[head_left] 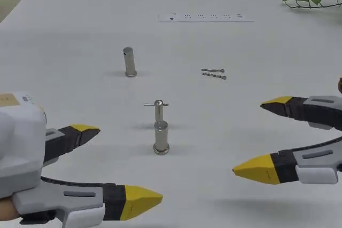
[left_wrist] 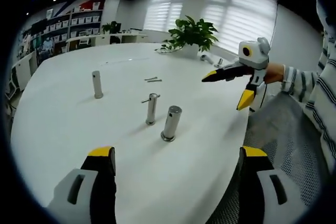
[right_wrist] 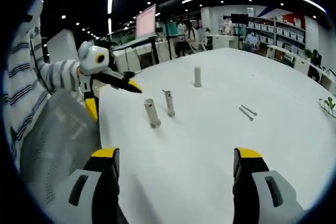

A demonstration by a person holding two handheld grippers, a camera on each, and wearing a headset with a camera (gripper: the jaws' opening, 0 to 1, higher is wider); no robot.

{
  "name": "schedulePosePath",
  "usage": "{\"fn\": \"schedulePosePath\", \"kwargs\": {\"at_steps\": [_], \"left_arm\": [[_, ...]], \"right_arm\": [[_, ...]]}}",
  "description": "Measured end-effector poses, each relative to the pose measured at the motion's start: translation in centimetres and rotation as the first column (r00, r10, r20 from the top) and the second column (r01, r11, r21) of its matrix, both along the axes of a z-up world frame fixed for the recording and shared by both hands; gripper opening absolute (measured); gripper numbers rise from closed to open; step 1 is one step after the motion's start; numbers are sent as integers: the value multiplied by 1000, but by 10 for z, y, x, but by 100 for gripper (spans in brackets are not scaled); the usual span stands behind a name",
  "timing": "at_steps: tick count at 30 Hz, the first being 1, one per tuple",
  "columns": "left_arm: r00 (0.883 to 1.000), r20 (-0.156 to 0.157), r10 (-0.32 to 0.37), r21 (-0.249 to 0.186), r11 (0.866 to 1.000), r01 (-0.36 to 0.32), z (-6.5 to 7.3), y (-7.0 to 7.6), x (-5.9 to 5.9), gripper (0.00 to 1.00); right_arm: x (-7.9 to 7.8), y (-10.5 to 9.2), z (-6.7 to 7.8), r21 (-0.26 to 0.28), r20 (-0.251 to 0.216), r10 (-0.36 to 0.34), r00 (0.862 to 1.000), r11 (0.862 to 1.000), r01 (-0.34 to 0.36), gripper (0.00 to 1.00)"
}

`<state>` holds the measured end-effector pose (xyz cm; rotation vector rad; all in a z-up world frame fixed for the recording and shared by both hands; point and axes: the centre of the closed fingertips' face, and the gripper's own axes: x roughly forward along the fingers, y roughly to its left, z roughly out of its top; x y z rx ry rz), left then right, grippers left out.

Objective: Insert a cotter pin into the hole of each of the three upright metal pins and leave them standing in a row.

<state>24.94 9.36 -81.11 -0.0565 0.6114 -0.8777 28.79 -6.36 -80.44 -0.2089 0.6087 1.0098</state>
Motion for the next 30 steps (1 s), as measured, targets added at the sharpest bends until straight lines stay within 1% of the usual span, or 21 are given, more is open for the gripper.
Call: {"fn": "schedulePosePath", "kwargs": {"at_steps": [2,4,7,9,11,13,15,18,20,22,28,30], "left_arm": [[1000,-4,8,-20,1000,-8,2,2,-1,98],[1000,-4,14,-24,1000,-14,3,5,-1,99],[1000,-4,23,-29,999,-23,3,7,-2,99],[1000,-11,24,-36,999,-25,2,8,-2,99],[998,-26,54,-76,996,-56,4,9,0,99],[998,-9,55,-61,997,-56,3,11,0,99],[999,-3,51,-45,998,-51,1,12,0,99],[999,3,52,-49,997,-52,1,12,-2,99],[998,3,64,-65,996,-64,2,13,-2,99],[998,4,65,-68,996,-65,2,13,-2,99],[998,8,54,-51,997,-54,1,13,-4,99],[998,16,53,-50,997,-52,1,13,-5,99]], "right_arm": [[8,-4,-1,-3,-4,-5,1000,1000,5,88],[15,-7,-1,-10,-8,-6,1000,1000,6,87],[23,-9,-5,-38,-13,5,1000,999,-5,86],[30,-10,-10,-63,-17,24,1000,998,-25,86],[34,-8,-12,-77,-22,35,999,996,-37,85],[40,-6,-14,-90,-22,39,999,995,-41,86],[44,-5,-16,-109,-28,54,998,992,-57,86],[51,-4,-18,-127,-36,66,997,989,-70,85],[57,-4,-18,-142,-37,74,997,987,-79,85],[63,-4,-18,-152,-41,79,996,985,-84,83],[84,-7,-18,-209,-47,100,994,972,-107,79],[92,-6,-15,-219,-38,102,994,970,-108,79]]}}
